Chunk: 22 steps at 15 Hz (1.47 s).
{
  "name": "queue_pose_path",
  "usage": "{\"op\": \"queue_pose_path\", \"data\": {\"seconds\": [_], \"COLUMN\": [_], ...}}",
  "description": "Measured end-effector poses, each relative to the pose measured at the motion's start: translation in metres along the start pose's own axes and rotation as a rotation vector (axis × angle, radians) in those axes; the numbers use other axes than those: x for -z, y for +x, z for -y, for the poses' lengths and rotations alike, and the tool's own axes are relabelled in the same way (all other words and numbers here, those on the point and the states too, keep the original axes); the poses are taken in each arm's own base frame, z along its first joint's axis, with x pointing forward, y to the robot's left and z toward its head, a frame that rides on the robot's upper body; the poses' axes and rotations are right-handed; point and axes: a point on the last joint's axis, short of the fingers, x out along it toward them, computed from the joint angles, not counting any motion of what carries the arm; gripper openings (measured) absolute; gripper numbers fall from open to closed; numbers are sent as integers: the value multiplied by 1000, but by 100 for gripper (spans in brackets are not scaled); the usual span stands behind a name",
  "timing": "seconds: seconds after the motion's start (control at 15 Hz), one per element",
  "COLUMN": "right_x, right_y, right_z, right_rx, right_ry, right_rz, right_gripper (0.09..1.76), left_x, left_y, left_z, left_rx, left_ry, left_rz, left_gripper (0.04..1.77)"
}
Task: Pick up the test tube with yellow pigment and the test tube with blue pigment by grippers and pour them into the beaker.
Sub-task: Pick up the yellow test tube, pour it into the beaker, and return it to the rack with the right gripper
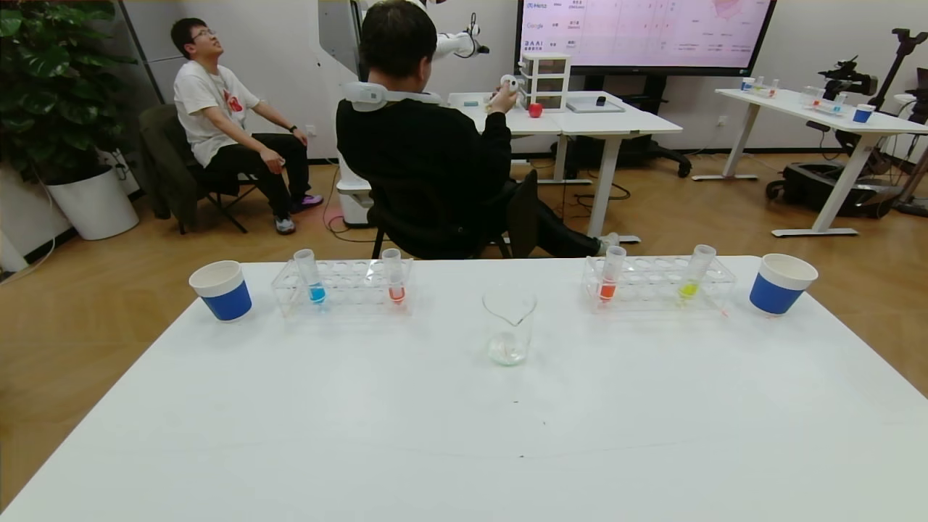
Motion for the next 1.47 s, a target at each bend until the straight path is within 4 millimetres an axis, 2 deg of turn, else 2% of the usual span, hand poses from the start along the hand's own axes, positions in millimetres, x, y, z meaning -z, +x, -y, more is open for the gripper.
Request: {"op": "queue_pose_path", "data": {"seconds": [0.2,0.4,0.6,0.73,0.93,1.2,1.33,1.47], "right_x": [-3,-21,-55,-83,-122,-161,-171,-169], "right_y": [0,-5,-1,11,46,115,156,196], "right_z": [0,2,4,6,10,15,17,19], "right_rx": [16,24,19,13,10,24,31,30], "right_ry": [2,1,2,4,6,7,7,7], "right_rz": [18,65,87,98,120,144,145,123], "right_gripper": [174,174,174,174,174,174,174,174], "left_x": [0,0,0,0,0,0,0,0], "left_y": [0,0,0,0,0,0,0,0], "left_z": [0,0,0,0,0,0,0,0], "left_rx": [0,0,0,0,0,0,0,0], "left_ry": [0,0,0,0,0,0,0,0], "left_rz": [0,0,0,0,0,0,0,0], "left_gripper": [175,175,175,175,175,175,175,175]}}
